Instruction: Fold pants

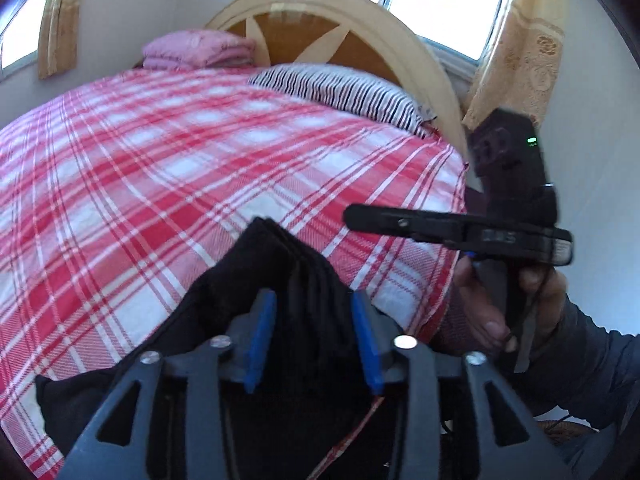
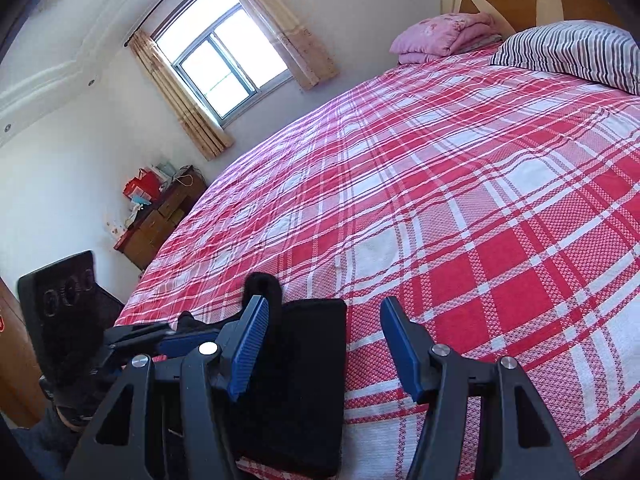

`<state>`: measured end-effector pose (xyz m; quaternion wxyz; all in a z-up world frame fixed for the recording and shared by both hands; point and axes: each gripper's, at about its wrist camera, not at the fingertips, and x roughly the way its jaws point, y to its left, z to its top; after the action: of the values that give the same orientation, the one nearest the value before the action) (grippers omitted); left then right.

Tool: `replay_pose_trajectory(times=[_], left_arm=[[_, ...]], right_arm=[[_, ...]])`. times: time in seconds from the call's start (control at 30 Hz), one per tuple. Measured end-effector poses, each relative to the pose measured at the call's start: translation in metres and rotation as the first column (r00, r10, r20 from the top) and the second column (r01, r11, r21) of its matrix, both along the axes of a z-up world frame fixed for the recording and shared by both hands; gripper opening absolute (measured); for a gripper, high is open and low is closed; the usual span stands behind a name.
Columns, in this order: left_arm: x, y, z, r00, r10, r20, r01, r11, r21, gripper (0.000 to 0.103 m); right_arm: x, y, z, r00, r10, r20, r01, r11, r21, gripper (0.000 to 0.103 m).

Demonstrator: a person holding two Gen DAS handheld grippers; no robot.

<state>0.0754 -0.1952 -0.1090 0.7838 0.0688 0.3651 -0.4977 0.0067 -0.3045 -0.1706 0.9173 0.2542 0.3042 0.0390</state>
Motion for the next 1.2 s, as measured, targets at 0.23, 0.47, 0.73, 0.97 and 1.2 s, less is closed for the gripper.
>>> replay_pose_trajectory(times=[0.23, 0.47, 0.73, 0.97, 1.2], left_arm=[[-0.005, 0.056, 0.001, 0.975, 0.158, 0.155, -0.164, 0.986, 0.028, 0.073], [0.016, 0.102, -0.04, 0.936, 0.311, 0.162, -0.332, 0.935, 0.123, 0.073], [0.018, 0.116, -0.055, 0.926, 0.354, 0.129, -0.367, 0.924, 0.104, 0.075], [0.023, 0.122, -0.074, 0.916, 0.389, 0.099, -0.399, 0.909, 0.123, 0.089], [0.025, 0.124, -0.075, 0.91, 0.406, 0.083, -0.414, 0.903, 0.12, 0.093]], right_arm=[[0.0, 0.011, 0.011, 0.997, 0.082, -0.008, -0.082, 0.997, 0.015, 0.06], [-0.002, 0.064, 0.02, 0.973, 0.215, -0.089, -0.224, 0.968, -0.11, 0.06], [-0.01, 0.079, -0.001, 0.95, 0.1, -0.295, -0.192, 0.933, -0.304, 0.027], [-0.021, 0.044, -0.02, 0.939, 0.047, -0.342, -0.141, 0.956, -0.256, 0.027], [-0.018, 0.043, 0.005, 0.968, 0.038, -0.25, -0.104, 0.96, -0.26, 0.027]])
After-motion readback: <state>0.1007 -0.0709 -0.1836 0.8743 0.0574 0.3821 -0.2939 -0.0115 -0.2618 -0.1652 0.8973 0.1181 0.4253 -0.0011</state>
